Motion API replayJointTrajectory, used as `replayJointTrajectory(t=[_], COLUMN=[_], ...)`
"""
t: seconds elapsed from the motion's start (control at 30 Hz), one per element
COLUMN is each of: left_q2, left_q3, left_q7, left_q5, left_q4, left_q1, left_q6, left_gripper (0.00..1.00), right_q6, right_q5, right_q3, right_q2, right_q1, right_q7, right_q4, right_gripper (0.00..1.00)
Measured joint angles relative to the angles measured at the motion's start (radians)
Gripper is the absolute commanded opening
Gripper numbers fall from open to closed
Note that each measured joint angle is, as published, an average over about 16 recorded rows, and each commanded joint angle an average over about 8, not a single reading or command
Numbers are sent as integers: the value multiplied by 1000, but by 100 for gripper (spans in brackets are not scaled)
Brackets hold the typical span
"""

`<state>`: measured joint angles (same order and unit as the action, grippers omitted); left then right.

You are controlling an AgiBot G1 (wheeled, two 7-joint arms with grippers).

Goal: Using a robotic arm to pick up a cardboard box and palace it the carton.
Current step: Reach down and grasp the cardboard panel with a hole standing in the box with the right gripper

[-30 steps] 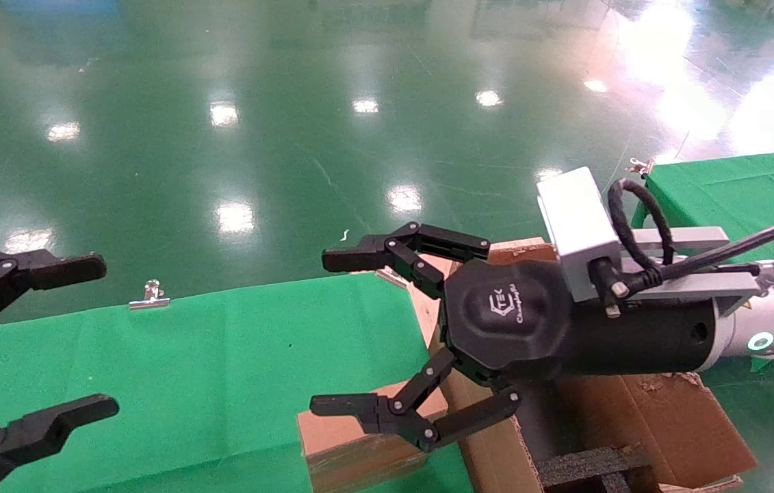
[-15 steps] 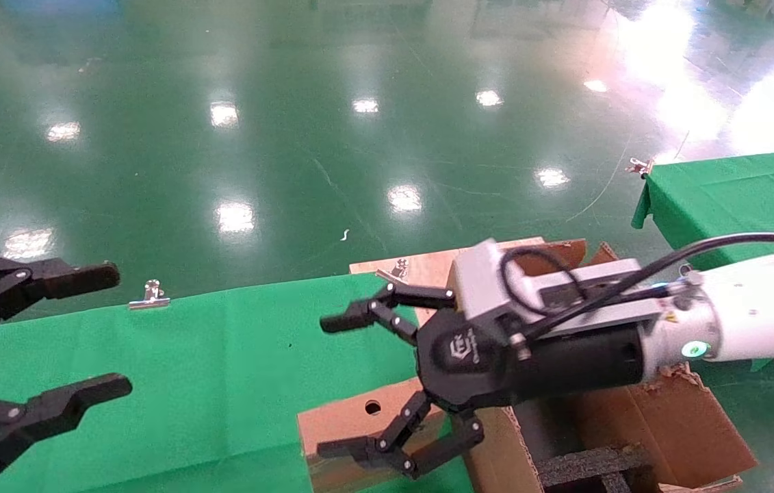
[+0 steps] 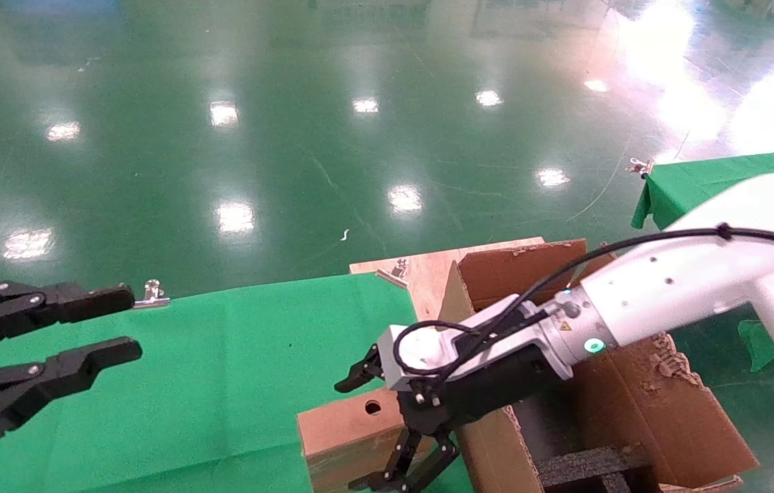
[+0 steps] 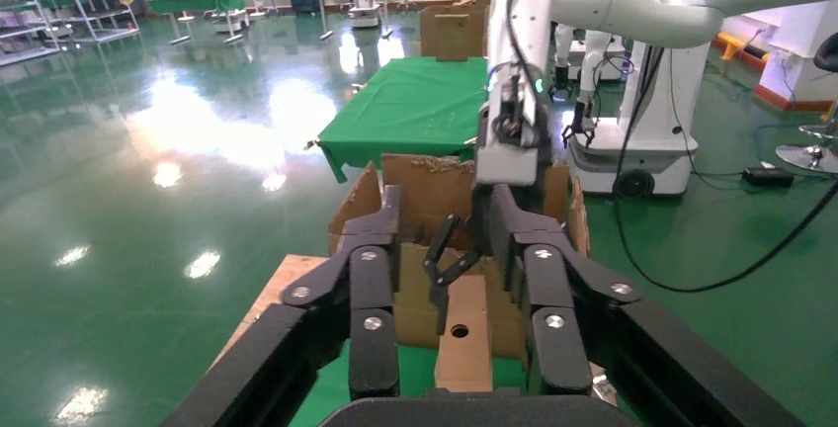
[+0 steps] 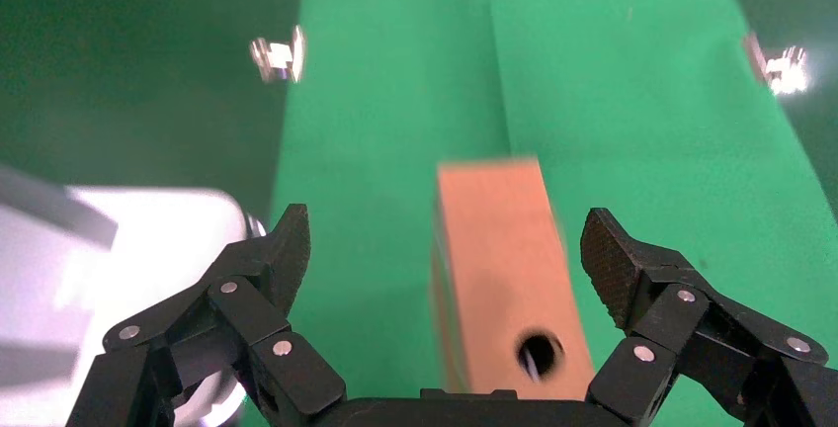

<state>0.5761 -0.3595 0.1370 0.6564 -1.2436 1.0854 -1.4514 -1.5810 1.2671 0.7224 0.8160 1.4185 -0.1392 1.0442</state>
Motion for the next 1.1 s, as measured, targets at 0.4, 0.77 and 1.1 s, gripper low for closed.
replayJointTrajectory(t=[0.4,0.77,1.1], left_q2=[0,0,0], left_q3=[0,0,0], left_q7=[0,0,0], left_q5=[0,0,0], left_q4=[0,0,0], left_q1=[0,0,0], left_q6=[0,0,0], left_gripper=[0,69,100], right_q6=[11,13,10], right_q5=[160,239,253], right_q3=[166,252,275], right_q2=[109,180,198], right_q1=[149,214,228], right_q7=[112,175,187], right_q4=[-115,-169,-185], right_gripper=[100,68,0])
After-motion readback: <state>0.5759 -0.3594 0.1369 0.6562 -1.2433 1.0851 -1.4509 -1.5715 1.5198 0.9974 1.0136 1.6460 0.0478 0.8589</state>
